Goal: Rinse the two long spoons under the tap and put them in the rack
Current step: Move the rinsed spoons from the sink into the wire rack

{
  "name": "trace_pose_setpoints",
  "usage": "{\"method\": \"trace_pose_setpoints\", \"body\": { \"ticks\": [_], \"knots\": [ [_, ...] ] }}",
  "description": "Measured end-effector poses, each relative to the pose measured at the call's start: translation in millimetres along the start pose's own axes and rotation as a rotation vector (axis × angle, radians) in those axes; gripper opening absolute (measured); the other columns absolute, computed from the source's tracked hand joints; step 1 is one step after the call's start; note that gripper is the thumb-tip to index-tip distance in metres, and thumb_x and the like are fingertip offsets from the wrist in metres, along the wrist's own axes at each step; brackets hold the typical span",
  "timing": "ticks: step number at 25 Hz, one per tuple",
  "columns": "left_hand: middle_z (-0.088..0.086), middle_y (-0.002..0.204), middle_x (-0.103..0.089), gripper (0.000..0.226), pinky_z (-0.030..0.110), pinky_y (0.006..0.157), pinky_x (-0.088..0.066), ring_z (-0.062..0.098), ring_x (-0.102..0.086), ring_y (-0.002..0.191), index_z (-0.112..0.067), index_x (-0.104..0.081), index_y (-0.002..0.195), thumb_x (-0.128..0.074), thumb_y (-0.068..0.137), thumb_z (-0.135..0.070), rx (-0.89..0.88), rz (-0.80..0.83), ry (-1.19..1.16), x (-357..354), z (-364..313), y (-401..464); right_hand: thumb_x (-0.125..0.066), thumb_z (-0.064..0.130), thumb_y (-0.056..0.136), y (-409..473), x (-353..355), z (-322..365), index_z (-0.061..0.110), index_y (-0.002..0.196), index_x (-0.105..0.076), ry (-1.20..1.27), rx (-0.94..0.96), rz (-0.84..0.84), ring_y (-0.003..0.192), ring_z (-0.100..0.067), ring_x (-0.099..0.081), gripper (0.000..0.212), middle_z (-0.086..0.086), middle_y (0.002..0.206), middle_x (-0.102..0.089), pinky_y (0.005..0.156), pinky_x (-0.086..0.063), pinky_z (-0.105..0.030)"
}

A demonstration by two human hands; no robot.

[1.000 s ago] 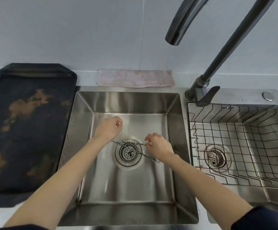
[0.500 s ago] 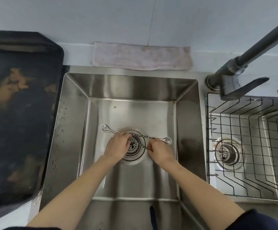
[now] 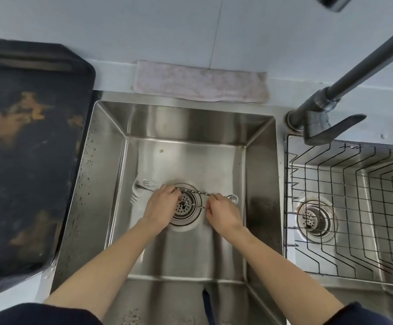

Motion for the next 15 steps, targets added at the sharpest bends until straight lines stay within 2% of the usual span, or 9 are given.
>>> {"method": "trace_pose_setpoints", "body": {
  "ticks": [7, 11, 15],
  "knots": [
    [-0.001, 0.120, -0.060, 0.027, 0.033, 0.097, -0.029, 0.025, -0.041, 0.116, -0.021, -0.061, 0.114, -0.042, 0.094, -0.022, -0.064, -0.198, 0.092, 71.4, -27.9, -32.5, -0.044, 0.011, 0.092, -40.3, 53.0, 12.3, 0.006, 0.113, -0.054, -0.011, 0.130, -0.158, 0.109, -0.034, -0.053, 0.024, -0.014, 0.119, -0.057, 0.093, -0.041, -0.040],
    [-0.006, 0.121, -0.060, 0.028, 0.032, 0.094, -0.026, 0.020, -0.041, 0.115, -0.025, -0.061, 0.114, -0.041, 0.095, -0.029, -0.108, -0.271, 0.109, 112.9, -51.7, -59.0, -0.047, 0.017, 0.094, -73.9, 92.6, 11.4, 0.008, 0.110, -0.057, 0.034, 0.185, -0.315, 0.106, -0.032, -0.055, 0.021, -0.011, 0.114, -0.059, 0.093, -0.040, -0.037],
    [-0.005, 0.116, -0.063, 0.027, 0.031, 0.092, -0.022, 0.020, -0.046, 0.112, -0.024, -0.064, 0.108, -0.043, 0.094, -0.031, -0.193, -0.376, 0.138, 146.1, -82.9, -83.5, -0.051, 0.017, 0.092, -111.5, 130.7, -0.1, 0.007, 0.102, -0.061, 0.086, 0.239, -0.493, 0.100, -0.029, -0.057, 0.016, -0.010, 0.105, -0.062, 0.073, -0.041, -0.032]
  ]
}}
Point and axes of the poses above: each hand's wrist, its own y-axis towards the middle knuckle, its own x-axis out of the back of the hand, z = x × y, the point moved 7 cm from there along y, towards the middle knuckle
